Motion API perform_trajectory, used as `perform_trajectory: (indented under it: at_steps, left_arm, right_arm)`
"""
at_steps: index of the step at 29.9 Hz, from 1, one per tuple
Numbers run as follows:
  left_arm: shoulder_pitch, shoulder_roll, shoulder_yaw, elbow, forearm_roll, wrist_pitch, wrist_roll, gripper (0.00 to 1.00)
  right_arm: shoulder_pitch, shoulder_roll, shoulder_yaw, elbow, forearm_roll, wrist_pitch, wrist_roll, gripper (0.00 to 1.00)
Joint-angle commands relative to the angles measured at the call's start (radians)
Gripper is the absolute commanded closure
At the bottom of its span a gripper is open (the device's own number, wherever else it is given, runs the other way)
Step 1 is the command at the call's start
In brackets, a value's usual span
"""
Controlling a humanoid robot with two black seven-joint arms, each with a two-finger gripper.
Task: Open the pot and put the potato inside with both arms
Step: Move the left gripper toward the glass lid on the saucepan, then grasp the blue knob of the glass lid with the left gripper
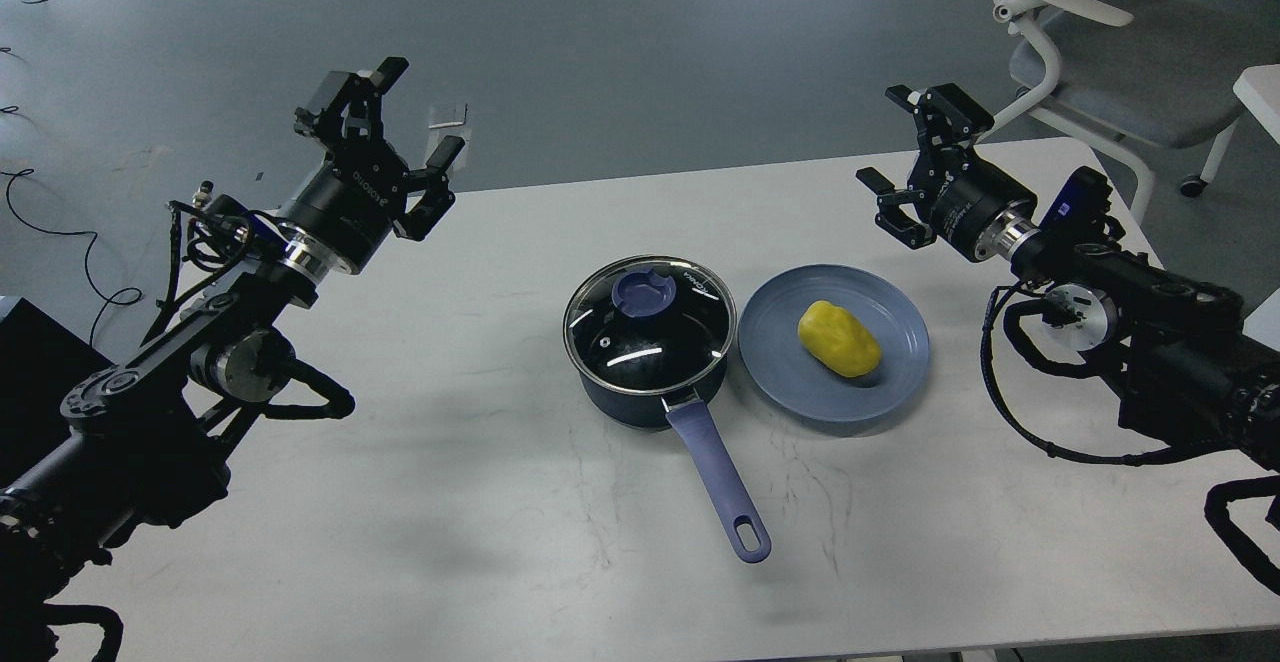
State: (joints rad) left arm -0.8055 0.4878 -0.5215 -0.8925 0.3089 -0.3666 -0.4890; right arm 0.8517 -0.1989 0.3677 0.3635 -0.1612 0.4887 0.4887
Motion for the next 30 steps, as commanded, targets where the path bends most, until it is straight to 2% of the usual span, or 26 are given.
perform_trajectory:
  at_steps: [1,7,9,11,16,20,23,30]
  left_arm:
    - [-0.024,0.035,0.005,-0.068,0.088,0.038,0.0,0.02]
    - [-0.057,0.146,0.006,-0.296,0.433,0.107,0.0,0.02]
    - [-0.057,0.161,0.006,-0.333,0.52,0.121,0.0,0.02]
    - [-0.06,0.186,0.005,-0.403,0.741,0.129,0.0,0.02]
    - [-0.064,0.18,0.003,-0.471,1.152,0.138,0.0,0.02]
    - [-0.093,0.123,0.008,-0.465,1.502,0.169,0.0,0.02]
    - [-0.093,0.1,0.009,-0.448,1.631,0.19,0.0,0.02]
    - [-0.144,-0.099,0.127,-0.223,1.858,0.225,0.0,0.02]
  right_arm:
    - [0.001,-0.001,0.0,0.0,0.0,0.0,0.0,0.0]
    - [-0.003,-0.001,0.002,0.0,0.0,0.0,0.0,0.0]
    - [-0.003,-0.002,0.002,0.0,0.0,0.0,0.0,0.0]
    - [-0.003,-0.002,0.002,0.0,0.0,0.0,0.0,0.0]
    - [-0.005,-0.002,0.002,-0.002,0.0,0.0,0.0,0.0]
    - [-0.008,-0.005,0.001,-0.002,-0.001,0.0,0.0,0.0]
    - [-0.014,-0.007,0.002,-0.002,-0.001,0.0,0.0,0.0]
    - [-0.02,-0.004,0.0,-0.011,-0.001,0.0,0.0,0.0]
